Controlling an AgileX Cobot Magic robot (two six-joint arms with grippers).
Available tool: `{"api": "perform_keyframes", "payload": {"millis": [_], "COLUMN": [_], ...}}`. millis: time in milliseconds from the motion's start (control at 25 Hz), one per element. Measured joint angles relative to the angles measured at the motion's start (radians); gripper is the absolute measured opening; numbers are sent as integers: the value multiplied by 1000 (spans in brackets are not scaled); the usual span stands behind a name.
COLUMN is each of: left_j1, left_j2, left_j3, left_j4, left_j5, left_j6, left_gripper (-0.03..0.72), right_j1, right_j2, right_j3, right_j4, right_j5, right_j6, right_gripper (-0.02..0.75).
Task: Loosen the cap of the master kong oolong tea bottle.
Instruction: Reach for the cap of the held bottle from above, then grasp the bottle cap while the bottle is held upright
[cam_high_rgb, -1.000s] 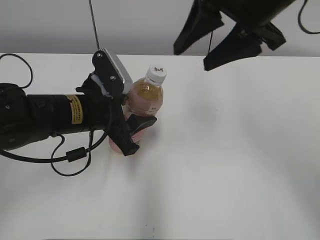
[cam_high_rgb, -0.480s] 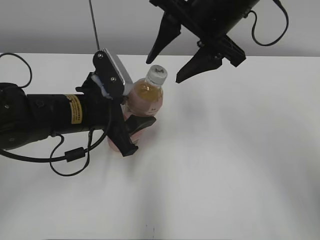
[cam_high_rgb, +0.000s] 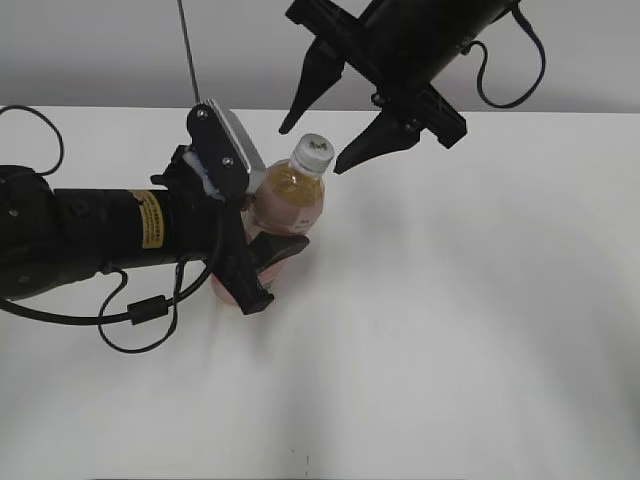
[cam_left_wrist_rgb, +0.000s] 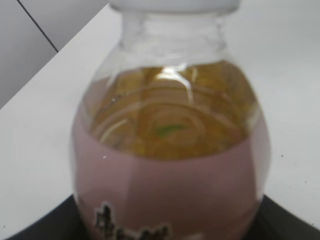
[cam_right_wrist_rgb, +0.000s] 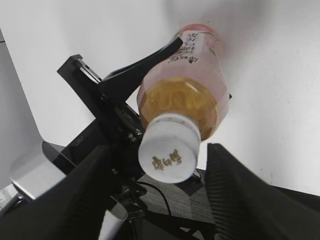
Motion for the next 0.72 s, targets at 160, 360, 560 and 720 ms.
{"api": "perform_keyframes", "payload": {"millis": [160,360,560,720], "left_j1": [0,0,0,0], "left_j2": [0,0,0,0], "left_j3": [0,0,0,0], "left_j4": [-10,-17,-19,-19], "left_j5": [3,3,4,5], "left_j6": [1,7,8,11], "left_gripper": [402,402,402,402], "right_j1": [3,4,4,5], "right_j2": [17,23,23,23], "right_j3": [0,0,0,0], "right_j4": [0,0,-7,-10], "right_j5": [-1,-3,-7,-8], "right_j6": [0,0,0,-8], "right_gripper": [445,400,309,282]}}
